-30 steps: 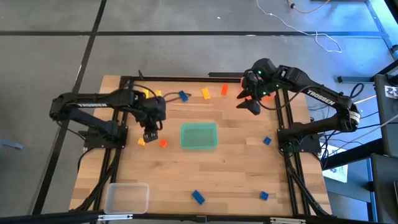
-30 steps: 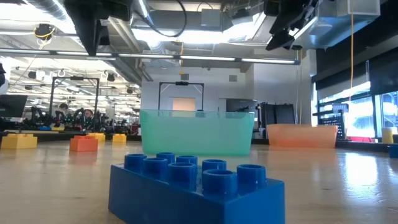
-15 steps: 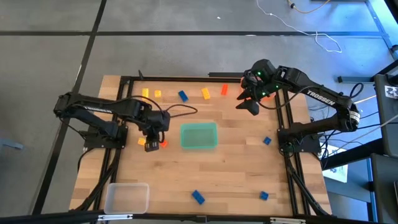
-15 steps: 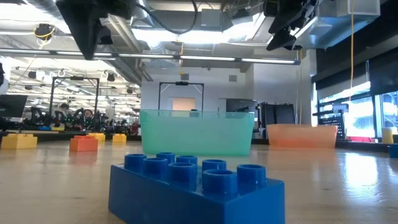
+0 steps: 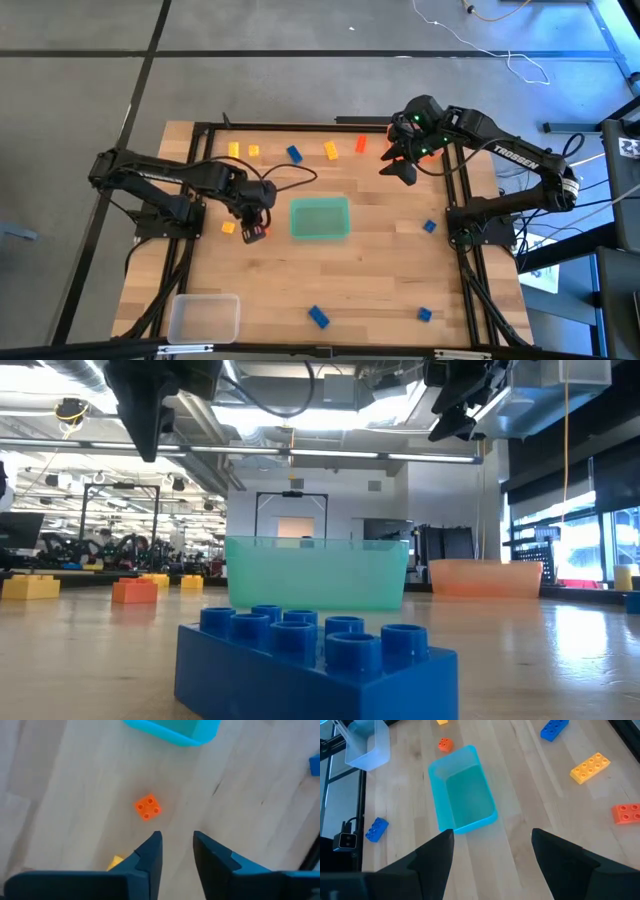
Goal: Sort & place blocks by color
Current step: Put the orange game piece into the orange bin
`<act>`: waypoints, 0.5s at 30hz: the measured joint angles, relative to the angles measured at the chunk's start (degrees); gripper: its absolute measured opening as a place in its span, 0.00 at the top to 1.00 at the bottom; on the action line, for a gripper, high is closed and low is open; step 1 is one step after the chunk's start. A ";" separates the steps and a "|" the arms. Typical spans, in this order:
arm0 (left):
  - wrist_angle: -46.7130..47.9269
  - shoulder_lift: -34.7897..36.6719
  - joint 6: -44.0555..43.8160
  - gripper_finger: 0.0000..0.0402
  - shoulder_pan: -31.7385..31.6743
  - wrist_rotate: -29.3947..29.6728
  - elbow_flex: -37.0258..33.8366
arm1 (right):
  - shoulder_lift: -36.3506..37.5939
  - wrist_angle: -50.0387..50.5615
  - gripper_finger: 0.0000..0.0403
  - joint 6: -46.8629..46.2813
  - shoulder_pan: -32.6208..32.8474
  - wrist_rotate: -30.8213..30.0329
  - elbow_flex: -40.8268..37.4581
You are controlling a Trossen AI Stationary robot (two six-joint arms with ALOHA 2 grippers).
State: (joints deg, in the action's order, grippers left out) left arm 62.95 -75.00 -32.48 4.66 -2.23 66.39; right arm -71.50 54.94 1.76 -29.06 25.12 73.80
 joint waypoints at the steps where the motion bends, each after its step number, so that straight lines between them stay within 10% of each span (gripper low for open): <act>1: 0.36 0.00 -1.15 0.72 -0.04 -0.10 0.00 | 0.00 0.00 0.33 0.08 0.00 -0.01 0.00; 15: -2.09 -0.25 13.95 0.32 0.03 -0.26 -0.55 | 0.00 -0.04 0.33 -0.02 0.00 -0.01 0.00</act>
State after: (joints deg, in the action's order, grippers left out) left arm 60.86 -75.26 -18.54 4.70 -2.49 65.85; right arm -71.50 54.89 1.74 -29.06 25.10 73.80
